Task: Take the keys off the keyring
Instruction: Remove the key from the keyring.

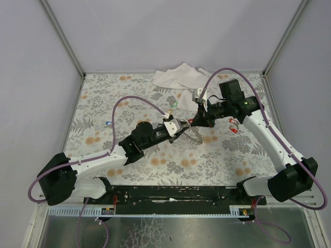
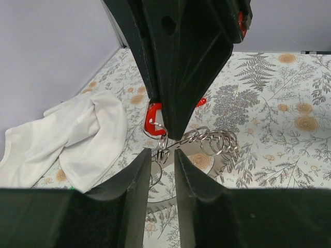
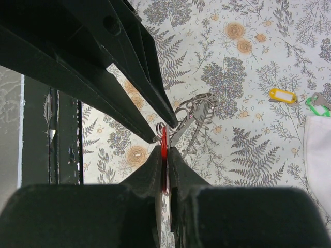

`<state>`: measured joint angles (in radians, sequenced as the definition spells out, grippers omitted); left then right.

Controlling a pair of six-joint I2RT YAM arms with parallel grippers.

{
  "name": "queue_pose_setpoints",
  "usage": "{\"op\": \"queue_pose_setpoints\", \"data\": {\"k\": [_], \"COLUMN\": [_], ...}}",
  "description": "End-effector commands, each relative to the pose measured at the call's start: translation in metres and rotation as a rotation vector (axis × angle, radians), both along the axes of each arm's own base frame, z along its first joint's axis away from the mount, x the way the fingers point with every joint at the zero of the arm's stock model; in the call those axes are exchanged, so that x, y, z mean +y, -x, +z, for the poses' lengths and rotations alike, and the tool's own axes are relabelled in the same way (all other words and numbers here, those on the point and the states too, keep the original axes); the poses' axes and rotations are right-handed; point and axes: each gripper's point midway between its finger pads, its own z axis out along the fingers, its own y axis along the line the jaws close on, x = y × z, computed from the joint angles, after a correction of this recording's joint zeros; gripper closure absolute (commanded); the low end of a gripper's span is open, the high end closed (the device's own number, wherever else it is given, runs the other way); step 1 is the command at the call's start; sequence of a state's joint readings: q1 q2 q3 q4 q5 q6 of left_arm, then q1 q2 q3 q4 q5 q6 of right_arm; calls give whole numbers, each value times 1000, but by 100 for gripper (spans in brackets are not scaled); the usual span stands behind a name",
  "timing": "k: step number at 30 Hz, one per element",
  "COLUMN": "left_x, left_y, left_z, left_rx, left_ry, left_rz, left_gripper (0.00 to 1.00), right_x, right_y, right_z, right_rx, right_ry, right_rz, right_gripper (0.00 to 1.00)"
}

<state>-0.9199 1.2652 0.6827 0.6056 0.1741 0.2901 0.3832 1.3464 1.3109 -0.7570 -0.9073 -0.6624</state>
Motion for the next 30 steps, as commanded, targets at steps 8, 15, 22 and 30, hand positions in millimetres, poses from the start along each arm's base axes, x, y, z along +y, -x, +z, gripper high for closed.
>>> {"op": "queue_pose_setpoints", "data": {"k": [8, 15, 22, 30], "left_x": [-4, -3, 12, 29], "left_y": [-8, -6, 0, 5], "left_z": [20, 17, 20, 30], "left_rx": [-37, -37, -53, -60], "left_ry": [23, 15, 51, 151], "left_rz": [12, 9, 37, 78], "left_gripper": [84, 100, 100, 100], "right_x": [3, 2, -3, -14], "right_y": [-1, -1, -7, -35], "right_z": [12, 13, 14, -26], "right_rx": [-44, -50, -58, -22], "right_ry": [-38, -37, -22, 99], "right_rz": [22, 18, -13, -108], "right_gripper": [100, 100, 100, 100]}}
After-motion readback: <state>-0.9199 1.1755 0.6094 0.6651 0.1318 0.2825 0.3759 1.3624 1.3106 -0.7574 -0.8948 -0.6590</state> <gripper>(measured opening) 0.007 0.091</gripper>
